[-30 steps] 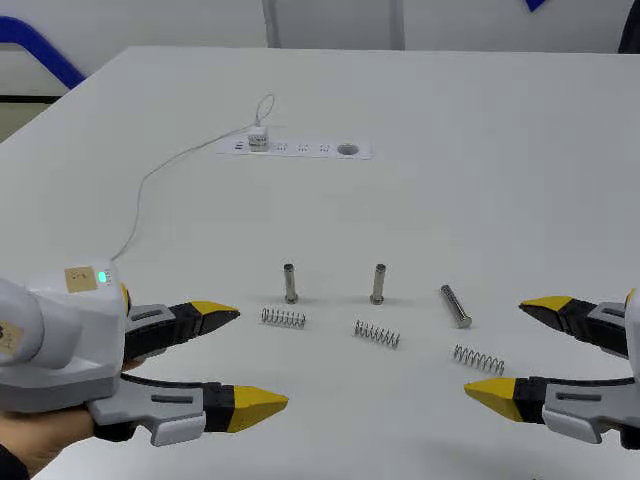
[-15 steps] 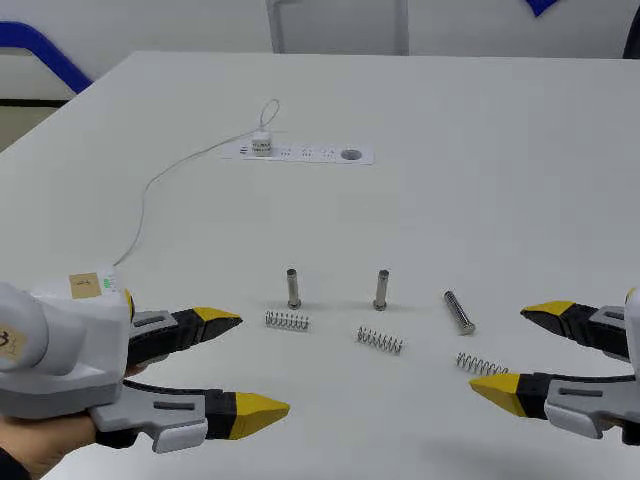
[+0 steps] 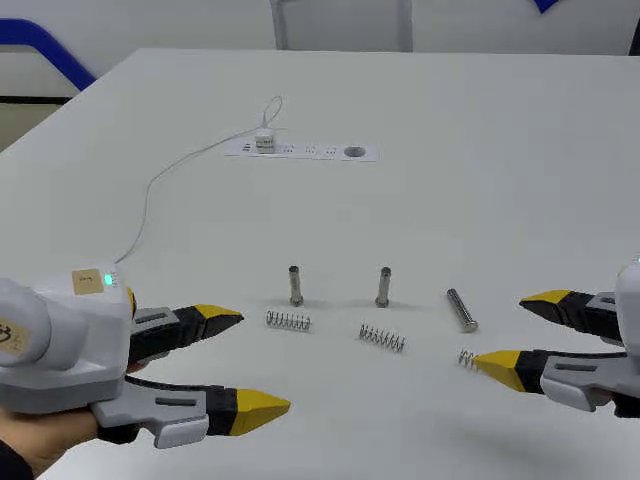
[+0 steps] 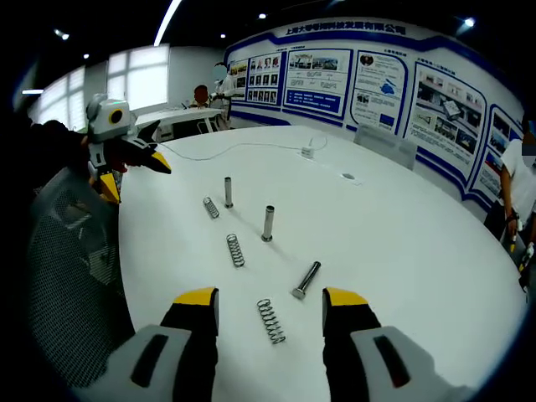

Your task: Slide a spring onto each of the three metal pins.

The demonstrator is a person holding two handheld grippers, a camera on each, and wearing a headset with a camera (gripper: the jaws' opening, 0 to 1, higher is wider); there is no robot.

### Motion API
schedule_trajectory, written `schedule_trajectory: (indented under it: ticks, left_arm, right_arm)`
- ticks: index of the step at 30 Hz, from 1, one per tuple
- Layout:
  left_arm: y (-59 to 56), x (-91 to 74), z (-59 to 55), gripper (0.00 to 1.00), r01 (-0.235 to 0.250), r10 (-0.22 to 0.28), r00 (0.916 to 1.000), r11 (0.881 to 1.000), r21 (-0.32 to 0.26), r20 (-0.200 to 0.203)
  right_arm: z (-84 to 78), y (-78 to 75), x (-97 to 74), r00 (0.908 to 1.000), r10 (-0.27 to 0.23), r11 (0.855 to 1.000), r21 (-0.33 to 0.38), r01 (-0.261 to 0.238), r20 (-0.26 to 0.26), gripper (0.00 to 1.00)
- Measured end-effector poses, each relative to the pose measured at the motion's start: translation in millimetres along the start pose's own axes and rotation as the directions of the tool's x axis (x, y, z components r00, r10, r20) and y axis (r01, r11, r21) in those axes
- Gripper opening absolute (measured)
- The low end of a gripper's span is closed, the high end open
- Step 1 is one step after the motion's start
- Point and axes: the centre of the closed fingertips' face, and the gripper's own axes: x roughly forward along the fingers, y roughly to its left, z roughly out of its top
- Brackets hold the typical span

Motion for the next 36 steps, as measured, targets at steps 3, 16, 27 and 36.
schedule_trajectory:
  ticks: [3,16,27,36]
  left_arm:
    - [-0.1,0.0,0.0,0.67,0.000,0.000,1.0000,1.000,0.000,0.000]
    - [-1.0,0.0,1.1,0.67,0.003,-0.003,1.0000,1.000,0.002,0.006]
    - [-2.5,0.7,0.6,0.67,0.011,-0.011,0.9999,1.000,0.006,0.001]
    - [-2.7,1.3,-0.2,0.67,0.012,-0.012,0.9999,1.000,0.008,-0.005]
  right_arm:
    - [2.5,-2.4,3.6,0.9999,-0.005,1.000,-0.008,0.005,-0.013,0.49]
    - [8.8,-18.4,19.2,0.9981,-0.032,0.999,-0.016,0.032,-0.053,0.42]
    - [11.1,-28.0,32.7,0.9949,-0.050,0.998,-0.032,0.047,-0.088,0.38]
    - [16.5,-38.5,45.8,0.9896,-0.072,0.997,-0.045,0.067,-0.124,0.33]
